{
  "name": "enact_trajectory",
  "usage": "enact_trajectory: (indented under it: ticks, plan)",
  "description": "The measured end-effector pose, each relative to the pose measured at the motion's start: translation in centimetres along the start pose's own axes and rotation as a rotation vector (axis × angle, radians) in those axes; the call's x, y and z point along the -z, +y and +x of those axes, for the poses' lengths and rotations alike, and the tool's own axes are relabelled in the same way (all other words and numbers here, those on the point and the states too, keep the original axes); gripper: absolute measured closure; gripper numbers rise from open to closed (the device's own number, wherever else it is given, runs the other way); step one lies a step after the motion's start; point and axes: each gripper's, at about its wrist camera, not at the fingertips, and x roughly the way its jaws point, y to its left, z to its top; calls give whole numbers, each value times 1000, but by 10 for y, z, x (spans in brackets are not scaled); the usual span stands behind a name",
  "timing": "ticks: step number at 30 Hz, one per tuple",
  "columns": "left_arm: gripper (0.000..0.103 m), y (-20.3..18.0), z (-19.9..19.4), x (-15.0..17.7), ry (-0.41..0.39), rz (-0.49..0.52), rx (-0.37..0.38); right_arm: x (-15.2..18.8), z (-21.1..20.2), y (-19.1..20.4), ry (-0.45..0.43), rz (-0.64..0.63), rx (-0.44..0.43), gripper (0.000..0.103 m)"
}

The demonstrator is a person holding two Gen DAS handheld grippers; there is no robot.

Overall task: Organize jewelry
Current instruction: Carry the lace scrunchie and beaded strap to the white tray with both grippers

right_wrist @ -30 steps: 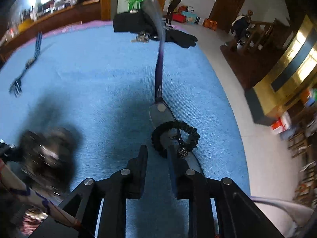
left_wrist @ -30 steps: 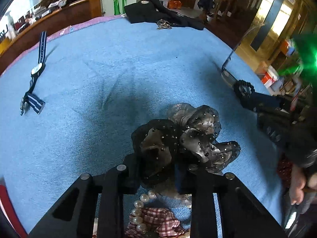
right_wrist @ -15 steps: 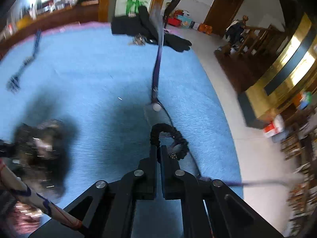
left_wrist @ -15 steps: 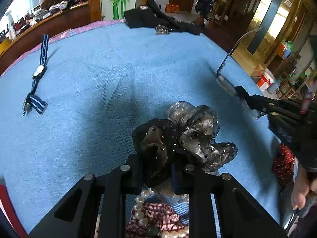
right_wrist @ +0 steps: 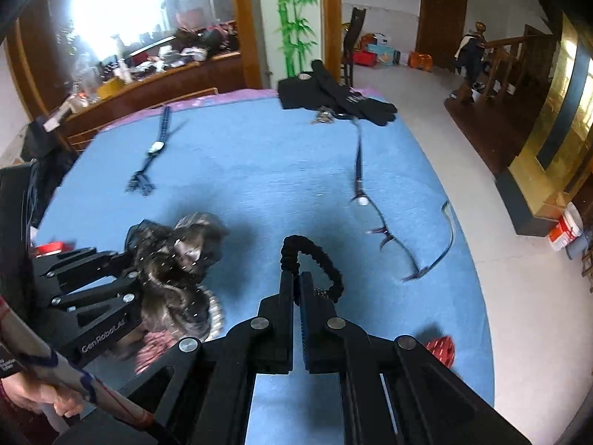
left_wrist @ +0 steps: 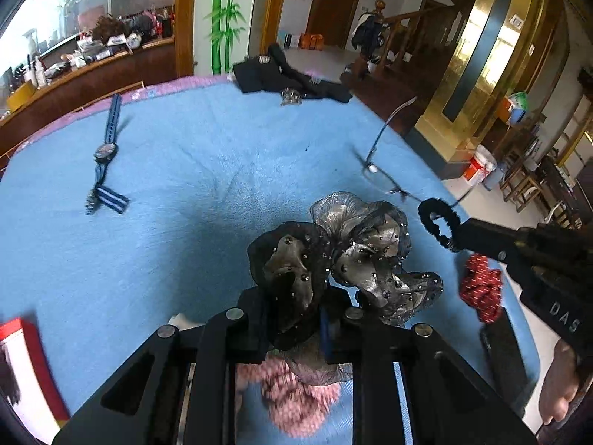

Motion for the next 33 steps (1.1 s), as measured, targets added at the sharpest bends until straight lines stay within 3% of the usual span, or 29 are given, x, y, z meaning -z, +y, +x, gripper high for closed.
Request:
enact_trajectory:
  ticks: [15, 23, 29, 33]
  plan:
    - [85, 14, -133, 68, -159, -21, 6, 53, -61, 58, -45, -40, -108, 100]
    - [84, 39, -175, 117, -214, -59, -53, 74, -74, 99, -54, -85, -189, 100]
    - [84, 63, -198, 156, -259, -90, -146, 89, -79, 131, -55, -115, -255, 100]
    - [84, 91, -207, 178, -264, -151, -168, 97, -76, 158, -48, -143, -299, 100]
